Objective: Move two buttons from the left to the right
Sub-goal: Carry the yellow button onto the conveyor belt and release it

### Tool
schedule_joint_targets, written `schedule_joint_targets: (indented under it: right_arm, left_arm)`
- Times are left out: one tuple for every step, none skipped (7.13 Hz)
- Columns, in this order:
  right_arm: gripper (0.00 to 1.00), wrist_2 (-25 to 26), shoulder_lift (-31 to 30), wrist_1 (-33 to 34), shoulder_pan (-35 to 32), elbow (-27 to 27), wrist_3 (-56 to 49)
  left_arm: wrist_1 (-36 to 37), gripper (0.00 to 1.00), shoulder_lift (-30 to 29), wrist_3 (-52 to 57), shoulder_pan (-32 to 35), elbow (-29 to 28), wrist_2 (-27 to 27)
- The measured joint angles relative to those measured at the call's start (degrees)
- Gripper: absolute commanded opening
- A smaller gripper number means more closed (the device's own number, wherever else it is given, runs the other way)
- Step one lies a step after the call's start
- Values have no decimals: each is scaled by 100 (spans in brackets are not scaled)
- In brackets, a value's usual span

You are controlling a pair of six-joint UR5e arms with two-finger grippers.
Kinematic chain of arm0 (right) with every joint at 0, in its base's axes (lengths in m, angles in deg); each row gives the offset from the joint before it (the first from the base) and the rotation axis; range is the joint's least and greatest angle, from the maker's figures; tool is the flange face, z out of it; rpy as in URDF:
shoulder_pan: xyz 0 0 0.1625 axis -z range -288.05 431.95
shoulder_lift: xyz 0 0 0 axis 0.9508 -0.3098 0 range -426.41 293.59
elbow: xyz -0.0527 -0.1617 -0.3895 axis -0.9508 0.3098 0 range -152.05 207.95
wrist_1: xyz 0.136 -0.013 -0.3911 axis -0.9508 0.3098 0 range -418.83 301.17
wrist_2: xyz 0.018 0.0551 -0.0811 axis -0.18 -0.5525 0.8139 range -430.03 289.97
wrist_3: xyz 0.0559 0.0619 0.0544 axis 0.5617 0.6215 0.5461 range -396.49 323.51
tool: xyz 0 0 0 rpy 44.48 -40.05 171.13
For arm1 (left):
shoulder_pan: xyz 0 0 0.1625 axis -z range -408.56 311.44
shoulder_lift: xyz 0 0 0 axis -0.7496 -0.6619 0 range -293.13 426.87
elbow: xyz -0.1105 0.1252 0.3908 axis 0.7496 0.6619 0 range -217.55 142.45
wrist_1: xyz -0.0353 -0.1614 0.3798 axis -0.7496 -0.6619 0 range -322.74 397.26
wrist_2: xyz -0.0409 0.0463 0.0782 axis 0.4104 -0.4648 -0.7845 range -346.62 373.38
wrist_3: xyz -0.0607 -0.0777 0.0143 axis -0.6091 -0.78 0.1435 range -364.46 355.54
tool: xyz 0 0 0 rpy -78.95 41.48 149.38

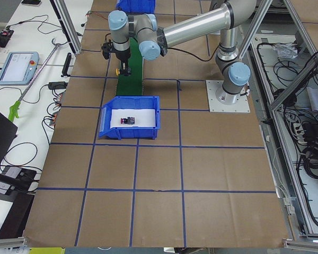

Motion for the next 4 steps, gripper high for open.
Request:
schedule_joint_targets:
  right_arm:
    - [100, 0, 0, 0, 0, 0, -3]
    - [100, 0, 0, 0, 0, 0, -4]
    - [100, 0, 0, 0, 0, 0, -5]
    - [100, 0, 0, -2, 0, 0, -5]
  left_arm:
    - [229, 6, -132, -115, 169, 102, -7]
    - [352, 6, -198, -143, 239, 234, -7]
    - [507, 6, -211, -139, 264, 424, -5]
    - [780, 6, -210, -122, 272, 651, -3]
